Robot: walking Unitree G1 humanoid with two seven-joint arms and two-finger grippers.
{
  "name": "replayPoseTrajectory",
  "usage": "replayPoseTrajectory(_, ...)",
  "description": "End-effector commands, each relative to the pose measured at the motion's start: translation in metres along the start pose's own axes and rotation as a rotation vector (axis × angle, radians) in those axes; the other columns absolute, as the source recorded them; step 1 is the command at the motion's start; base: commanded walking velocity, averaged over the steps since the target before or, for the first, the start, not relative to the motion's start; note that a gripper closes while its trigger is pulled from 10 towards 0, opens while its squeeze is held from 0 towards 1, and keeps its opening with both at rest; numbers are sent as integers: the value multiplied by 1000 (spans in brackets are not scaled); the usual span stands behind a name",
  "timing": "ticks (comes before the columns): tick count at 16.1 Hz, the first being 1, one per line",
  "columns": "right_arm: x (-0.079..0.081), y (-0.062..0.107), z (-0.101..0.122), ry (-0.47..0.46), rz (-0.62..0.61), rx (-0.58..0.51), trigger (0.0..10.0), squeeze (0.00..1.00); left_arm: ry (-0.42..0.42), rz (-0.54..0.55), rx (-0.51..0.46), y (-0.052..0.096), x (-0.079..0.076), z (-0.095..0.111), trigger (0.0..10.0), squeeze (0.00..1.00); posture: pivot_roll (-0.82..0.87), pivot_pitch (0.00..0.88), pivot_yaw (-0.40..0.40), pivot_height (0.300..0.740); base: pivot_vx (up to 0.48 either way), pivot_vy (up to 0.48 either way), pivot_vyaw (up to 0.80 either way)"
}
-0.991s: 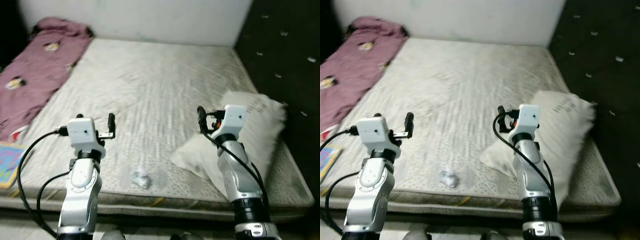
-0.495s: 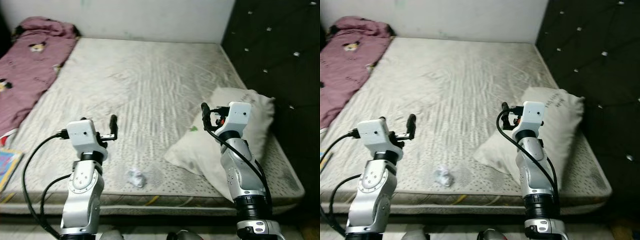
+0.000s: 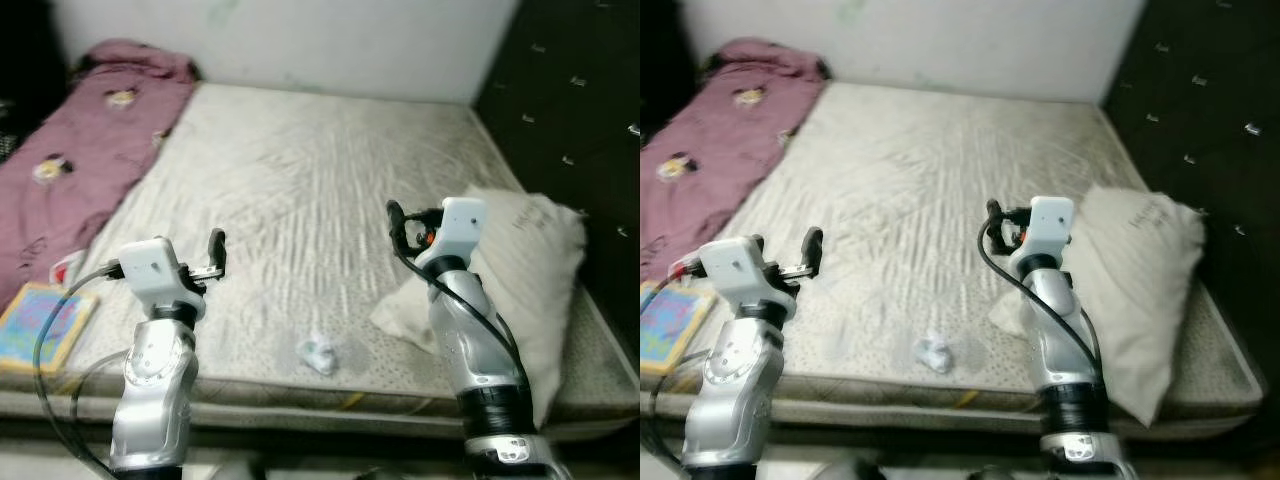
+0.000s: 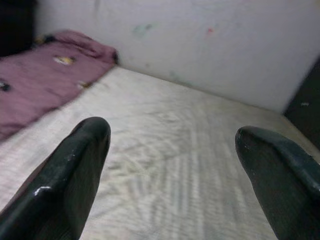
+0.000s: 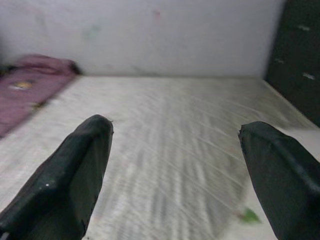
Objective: Clean up the room
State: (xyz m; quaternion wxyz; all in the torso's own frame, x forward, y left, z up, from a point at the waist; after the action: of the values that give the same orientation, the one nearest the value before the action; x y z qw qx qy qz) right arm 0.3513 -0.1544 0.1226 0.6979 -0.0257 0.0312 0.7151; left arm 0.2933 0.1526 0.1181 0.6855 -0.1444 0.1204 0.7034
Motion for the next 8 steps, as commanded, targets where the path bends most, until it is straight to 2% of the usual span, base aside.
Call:
replayPoseTrajectory(1, 5, -2, 2, -3, 19, -2, 10000, 0, -16, 4, -6, -1, 4, 4, 10000, 0, 117, 0, -54, 740, 0, 480, 0)
replayPoseTrajectory(3, 8, -2, 3, 13, 39, -9, 10000, 0, -22, 26, -11, -3, 6, 5, 10000, 0, 118, 0, -56, 740, 0, 360, 0)
replayPoseTrajectory(7, 9, -5, 0, 12, 23, 27, 10000, 0, -59, -3, 30, -4, 2, -1, 10000, 0, 117, 0, -56, 740, 0, 0, 0)
replayPoseTrajectory(8, 10, -5, 0, 12, 24, 27, 10000, 0, -20, -18, 47, -3, 1, -3, 10000, 0, 117, 0, -56, 740, 0, 0, 0)
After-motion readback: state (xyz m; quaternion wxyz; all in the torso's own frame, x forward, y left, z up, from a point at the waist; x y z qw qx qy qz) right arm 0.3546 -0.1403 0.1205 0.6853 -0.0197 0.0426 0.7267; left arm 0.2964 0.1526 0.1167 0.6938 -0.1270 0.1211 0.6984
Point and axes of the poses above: a point about 5 cm out from each wrist's last joint towards the gripper, its own y axis pointing back from the gripper into the wrist, its own z axis along the axis of the wrist's last joint, x = y × z, the point moved 3 cm from there along -y, pointing out of the wrist towards the gripper, and after that the axes turned 9 degrees about y, right-handed, at the moved point
